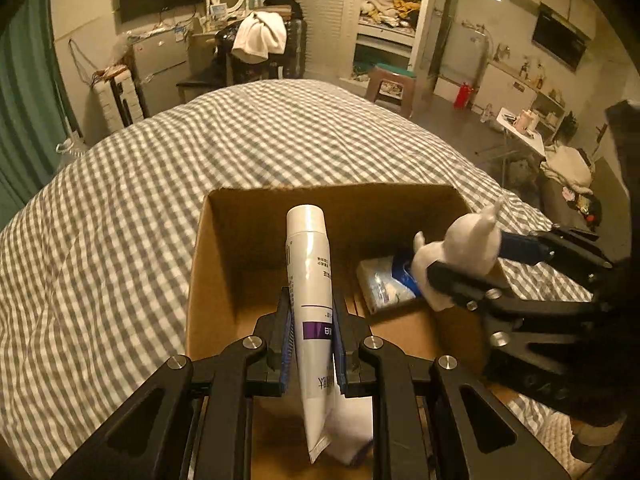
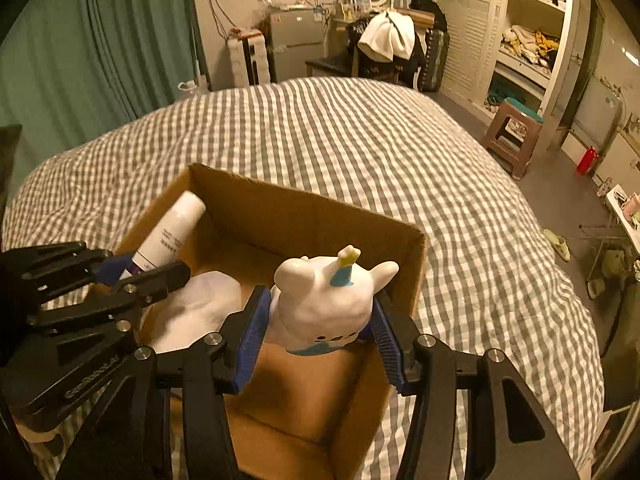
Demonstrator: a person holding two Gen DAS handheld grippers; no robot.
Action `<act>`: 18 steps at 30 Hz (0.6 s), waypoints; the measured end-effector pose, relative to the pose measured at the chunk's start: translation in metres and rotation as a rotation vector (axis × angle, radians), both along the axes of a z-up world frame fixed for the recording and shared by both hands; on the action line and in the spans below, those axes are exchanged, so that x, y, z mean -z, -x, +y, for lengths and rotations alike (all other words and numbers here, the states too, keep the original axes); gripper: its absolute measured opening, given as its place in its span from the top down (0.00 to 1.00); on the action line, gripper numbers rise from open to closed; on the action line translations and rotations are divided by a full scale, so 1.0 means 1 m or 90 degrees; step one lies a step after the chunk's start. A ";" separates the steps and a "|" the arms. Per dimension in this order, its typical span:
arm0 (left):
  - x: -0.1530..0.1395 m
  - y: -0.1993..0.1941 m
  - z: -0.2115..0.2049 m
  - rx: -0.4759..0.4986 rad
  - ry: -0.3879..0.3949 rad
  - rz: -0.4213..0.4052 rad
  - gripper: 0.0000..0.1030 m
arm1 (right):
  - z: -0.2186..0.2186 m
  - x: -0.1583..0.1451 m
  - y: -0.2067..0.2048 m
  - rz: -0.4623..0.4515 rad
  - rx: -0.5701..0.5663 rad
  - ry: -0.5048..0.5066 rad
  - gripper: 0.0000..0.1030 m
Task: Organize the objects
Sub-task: 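Lower the tube and figurine into the box and open both tools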
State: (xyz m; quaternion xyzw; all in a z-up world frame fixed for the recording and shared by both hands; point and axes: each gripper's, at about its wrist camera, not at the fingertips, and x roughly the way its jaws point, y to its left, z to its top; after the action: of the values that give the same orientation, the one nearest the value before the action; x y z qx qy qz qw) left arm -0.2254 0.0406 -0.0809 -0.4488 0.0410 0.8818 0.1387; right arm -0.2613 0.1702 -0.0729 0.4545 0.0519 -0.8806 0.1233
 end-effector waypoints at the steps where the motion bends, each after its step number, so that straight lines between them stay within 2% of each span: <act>1: 0.001 0.003 0.004 0.002 0.002 0.001 0.84 | 0.000 0.004 0.003 -0.004 0.001 -0.001 0.51; 3: 0.003 0.008 0.008 0.006 0.002 0.002 0.84 | 0.001 0.009 0.007 -0.008 0.004 -0.008 0.51; 5: 0.000 0.005 0.005 0.008 -0.007 0.012 0.79 | 0.003 0.008 0.008 -0.009 0.006 -0.007 0.49; 7: -0.008 0.000 0.004 0.019 -0.011 0.024 0.64 | 0.009 0.002 0.006 -0.006 0.005 0.008 0.24; 9: -0.020 -0.007 0.001 0.021 -0.007 0.048 0.28 | 0.019 -0.014 -0.003 0.017 0.009 0.027 0.23; 10: -0.025 -0.011 0.000 0.016 -0.006 0.061 0.23 | 0.025 -0.022 -0.007 0.025 0.009 0.034 0.23; 11: -0.035 -0.017 -0.001 0.009 -0.006 0.082 0.18 | 0.030 -0.030 -0.013 0.032 0.010 0.042 0.22; 14: -0.055 -0.028 -0.003 -0.001 0.003 0.098 0.17 | 0.042 -0.055 -0.031 0.055 0.017 0.049 0.16; 18: -0.078 -0.051 -0.005 -0.028 0.039 0.124 0.11 | 0.049 -0.088 -0.060 0.092 0.028 0.019 0.14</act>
State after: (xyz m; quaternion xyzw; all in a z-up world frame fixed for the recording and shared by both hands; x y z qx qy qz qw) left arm -0.1740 0.0356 -0.0033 -0.3658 0.0716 0.9224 0.1011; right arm -0.2009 0.2193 0.0152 0.3890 0.0377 -0.9143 0.1063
